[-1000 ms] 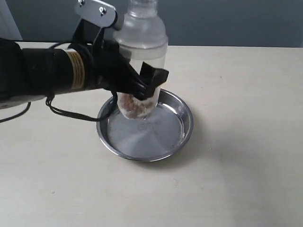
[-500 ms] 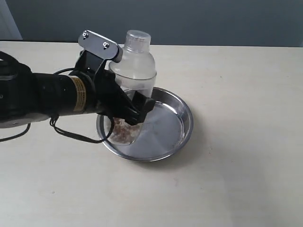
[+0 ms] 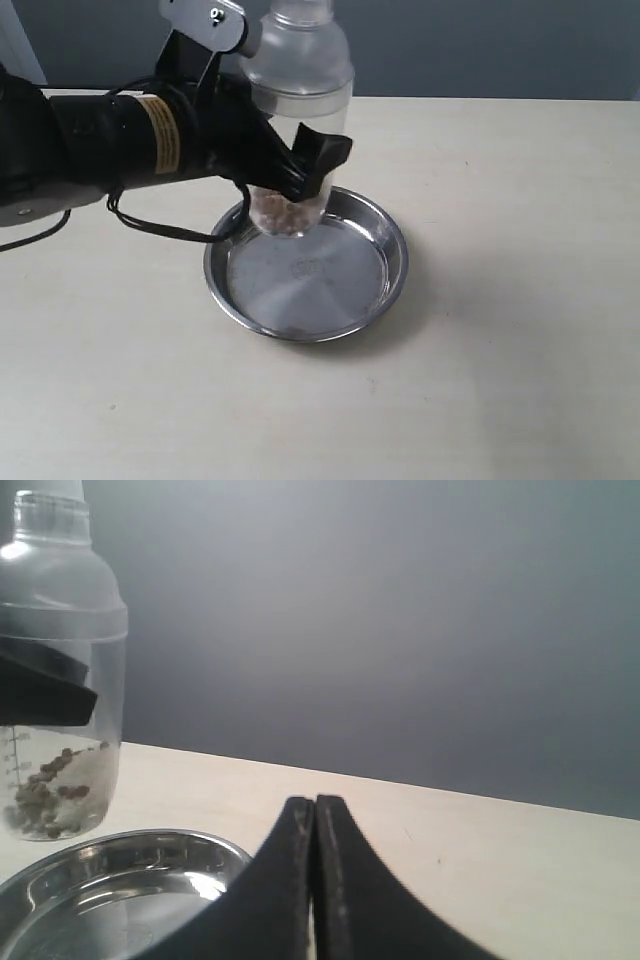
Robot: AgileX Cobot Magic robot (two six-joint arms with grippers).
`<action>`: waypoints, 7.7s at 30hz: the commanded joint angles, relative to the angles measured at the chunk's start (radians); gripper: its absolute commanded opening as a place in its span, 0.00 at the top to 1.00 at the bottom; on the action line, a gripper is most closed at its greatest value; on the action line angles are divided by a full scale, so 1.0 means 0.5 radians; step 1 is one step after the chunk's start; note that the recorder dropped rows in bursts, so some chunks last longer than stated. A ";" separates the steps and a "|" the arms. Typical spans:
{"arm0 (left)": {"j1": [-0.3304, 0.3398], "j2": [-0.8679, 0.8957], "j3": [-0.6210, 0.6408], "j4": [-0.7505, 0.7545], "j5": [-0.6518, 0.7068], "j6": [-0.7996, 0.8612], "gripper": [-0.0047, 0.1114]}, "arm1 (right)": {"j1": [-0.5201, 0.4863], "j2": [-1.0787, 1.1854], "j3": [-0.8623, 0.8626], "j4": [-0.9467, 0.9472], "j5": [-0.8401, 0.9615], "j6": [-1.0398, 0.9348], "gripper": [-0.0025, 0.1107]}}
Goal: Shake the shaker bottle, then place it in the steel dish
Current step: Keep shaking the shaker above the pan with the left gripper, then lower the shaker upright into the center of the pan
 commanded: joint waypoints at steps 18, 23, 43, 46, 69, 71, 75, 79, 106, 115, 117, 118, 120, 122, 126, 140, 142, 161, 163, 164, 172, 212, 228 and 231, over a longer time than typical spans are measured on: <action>-0.086 0.121 0.045 -0.078 -0.394 0.005 0.96 | 0.007 -0.008 0.005 -0.003 -0.003 0.002 0.98; -0.020 0.188 -0.038 -0.617 -0.053 0.194 0.96 | 0.007 -0.008 0.005 -0.003 -0.002 0.002 0.98; 0.009 0.169 -0.094 -0.954 0.154 0.563 0.96 | 0.007 -0.008 0.005 -0.003 -0.004 0.002 0.98; -0.183 0.169 -0.089 -0.634 -0.077 0.440 0.96 | 0.007 -0.008 0.005 -0.003 -0.008 0.002 0.98; -0.053 0.047 -0.054 -0.947 -0.365 0.561 0.96 | 0.007 -0.008 0.005 -0.003 -0.001 0.002 0.98; -0.093 0.047 -0.044 -0.816 -0.044 0.503 0.96 | 0.007 -0.008 0.005 -0.003 -0.001 0.002 0.98; -0.137 0.083 0.068 -0.812 -0.445 0.499 0.96 | 0.007 -0.008 0.005 -0.003 -0.001 0.002 0.98; -0.112 -0.007 -0.105 -0.748 -0.087 0.499 0.96 | 0.007 -0.008 0.005 -0.003 -0.001 0.002 0.98; -0.157 0.134 -0.045 -0.725 -0.207 0.444 0.96 | 0.007 -0.008 0.005 -0.003 -0.002 0.002 0.98; -0.188 0.116 -0.014 -0.402 0.135 0.276 0.96 | 0.007 -0.008 0.005 -0.003 -0.002 0.002 0.98; -0.176 0.256 0.095 -0.412 0.060 0.256 0.96 | 0.007 -0.008 0.005 -0.003 0.002 0.002 0.98; -0.173 0.245 0.086 -0.402 -0.049 0.205 0.96 | 0.007 -0.008 0.005 -0.003 0.002 0.002 0.98; -0.177 0.095 -0.018 -0.327 -0.271 0.117 0.96 | 0.007 -0.008 0.005 -0.003 0.002 0.002 0.98; -0.177 0.014 -0.107 -0.262 -0.034 0.156 0.96 | 0.007 -0.008 0.005 -0.003 0.002 0.002 0.98; -0.149 0.271 0.075 -0.297 0.048 0.105 0.96 | 0.007 -0.008 0.005 -0.003 0.002 0.002 0.98; -0.205 0.063 0.053 -0.086 0.156 0.088 0.96 | 0.007 -0.008 0.005 -0.003 -0.007 0.002 0.98; -0.152 0.220 0.110 -0.179 0.163 0.051 0.96 | 0.007 -0.008 0.005 -0.003 -0.007 0.002 0.98; -0.131 0.483 0.086 -1.292 -0.605 1.268 0.96 | 0.007 -0.008 0.005 -0.003 0.002 0.002 0.98; -0.131 0.523 0.086 -1.316 -0.640 1.307 0.96 | 0.007 -0.008 0.005 -0.003 0.002 0.002 0.98; -0.131 0.540 0.086 -1.316 -0.643 1.307 0.96 | 0.007 -0.008 0.005 -0.003 -0.001 0.002 0.98; -0.131 0.683 0.086 -1.352 -0.782 1.304 0.96 | 0.007 -0.008 0.005 -0.003 -0.001 0.002 0.98; -0.131 0.916 0.086 -1.167 -0.795 0.998 0.59 | 0.007 -0.008 0.005 -0.003 -0.001 0.002 0.98; -0.131 0.814 0.086 -1.205 -0.574 0.998 0.23 | 0.007 -0.008 0.005 -0.003 -0.001 0.002 0.98; -0.131 0.805 0.086 -1.205 -0.563 0.998 0.16 | 0.007 -0.008 0.005 -0.003 -0.001 0.002 0.98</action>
